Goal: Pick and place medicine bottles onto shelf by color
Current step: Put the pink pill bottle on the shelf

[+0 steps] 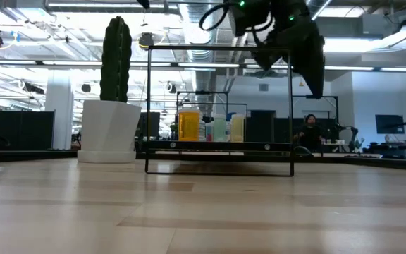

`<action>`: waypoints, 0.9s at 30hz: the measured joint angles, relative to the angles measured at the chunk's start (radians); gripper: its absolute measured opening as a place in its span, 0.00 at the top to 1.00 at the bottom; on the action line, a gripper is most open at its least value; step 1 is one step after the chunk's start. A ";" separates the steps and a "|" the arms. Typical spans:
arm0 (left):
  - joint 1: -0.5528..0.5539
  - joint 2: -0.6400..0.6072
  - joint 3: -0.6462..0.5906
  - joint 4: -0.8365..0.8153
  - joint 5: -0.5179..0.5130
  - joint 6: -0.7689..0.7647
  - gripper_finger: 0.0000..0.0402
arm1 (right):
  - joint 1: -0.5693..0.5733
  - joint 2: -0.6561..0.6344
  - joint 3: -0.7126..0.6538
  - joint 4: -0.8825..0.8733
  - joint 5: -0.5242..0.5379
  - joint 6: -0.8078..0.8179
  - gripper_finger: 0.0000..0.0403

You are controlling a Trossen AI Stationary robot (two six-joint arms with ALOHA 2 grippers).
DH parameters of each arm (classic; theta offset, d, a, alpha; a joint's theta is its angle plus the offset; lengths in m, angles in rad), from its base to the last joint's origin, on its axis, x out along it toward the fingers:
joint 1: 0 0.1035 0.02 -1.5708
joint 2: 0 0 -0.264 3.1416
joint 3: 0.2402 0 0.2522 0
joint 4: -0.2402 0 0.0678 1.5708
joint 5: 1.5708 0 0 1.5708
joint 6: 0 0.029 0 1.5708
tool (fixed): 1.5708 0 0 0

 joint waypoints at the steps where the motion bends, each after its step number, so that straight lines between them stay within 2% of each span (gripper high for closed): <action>1: 0.004 0.000 0.000 0.000 0.001 0.023 0.47 | 0.014 -0.018 -0.015 0.008 0.000 0.015 0.54; 5: 0.021 0.000 0.000 0.000 0.009 0.107 0.47 | 0.070 -0.123 -0.123 0.017 -0.037 0.126 0.57; 9: 0.045 0.000 0.000 0.030 0.044 0.186 0.47 | 0.127 -0.286 -0.298 0.031 -0.082 0.340 0.61; 13: 0.061 0.001 0.000 0.094 0.090 0.196 0.47 | 0.212 -0.455 -0.477 0.139 -0.130 0.545 0.65; 16: 0.061 0.001 0.000 0.146 0.119 0.115 0.47 | 0.300 -0.556 -0.569 0.232 -0.158 0.716 0.67; 19: 0.046 0.001 0.000 0.204 0.130 0.005 0.47 | 0.410 -0.617 -0.604 0.282 -0.157 0.817 0.69; 27: -0.043 0.005 -0.002 0.312 0.041 -0.250 0.47 | 0.677 -0.652 -0.604 0.380 -0.058 0.852 0.67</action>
